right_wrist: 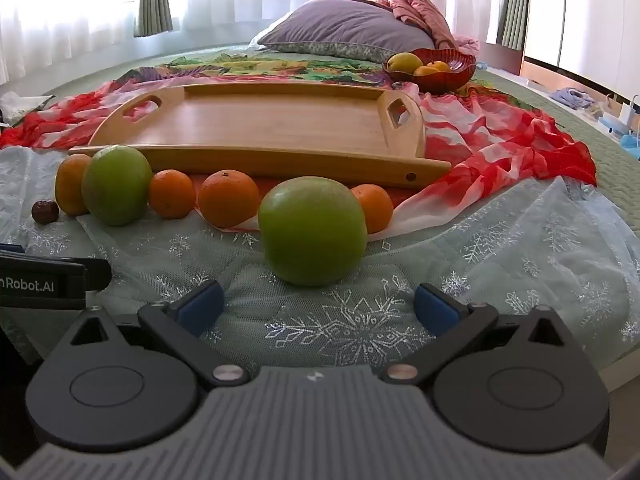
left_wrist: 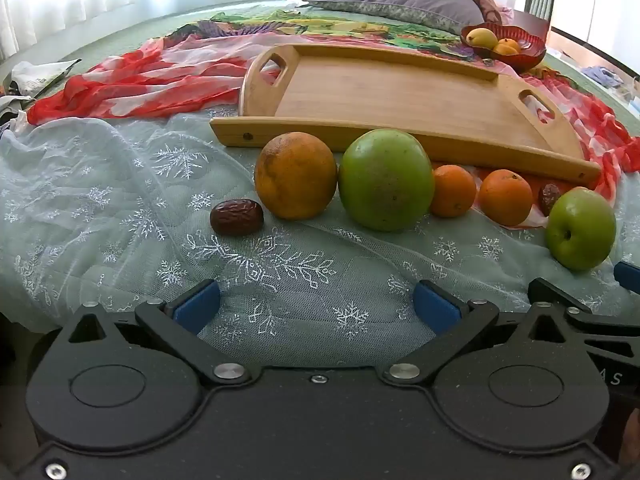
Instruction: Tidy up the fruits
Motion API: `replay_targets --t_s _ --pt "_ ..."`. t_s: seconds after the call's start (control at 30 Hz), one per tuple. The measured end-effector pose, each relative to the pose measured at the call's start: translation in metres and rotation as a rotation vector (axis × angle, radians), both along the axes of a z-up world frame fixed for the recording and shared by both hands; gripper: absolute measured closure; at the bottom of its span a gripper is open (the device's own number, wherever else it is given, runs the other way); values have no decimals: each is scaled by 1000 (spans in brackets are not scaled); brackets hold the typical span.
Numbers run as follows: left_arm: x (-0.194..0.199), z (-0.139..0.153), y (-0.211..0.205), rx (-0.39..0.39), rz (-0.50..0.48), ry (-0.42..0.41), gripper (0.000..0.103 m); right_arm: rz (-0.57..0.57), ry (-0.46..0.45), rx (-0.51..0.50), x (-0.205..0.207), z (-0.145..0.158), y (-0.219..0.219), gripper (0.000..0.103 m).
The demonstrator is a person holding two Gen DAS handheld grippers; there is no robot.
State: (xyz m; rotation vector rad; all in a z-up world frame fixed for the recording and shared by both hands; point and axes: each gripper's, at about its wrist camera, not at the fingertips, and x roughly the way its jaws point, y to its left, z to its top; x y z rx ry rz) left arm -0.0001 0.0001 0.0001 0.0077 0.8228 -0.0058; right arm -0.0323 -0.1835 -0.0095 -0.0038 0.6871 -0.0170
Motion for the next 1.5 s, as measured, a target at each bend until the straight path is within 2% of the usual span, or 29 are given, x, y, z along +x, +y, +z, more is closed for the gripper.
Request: replay_targets --t_s 1.5 --pt "0 0 -1 14 0 -3 0 2 3 -12 0 0 2 0"
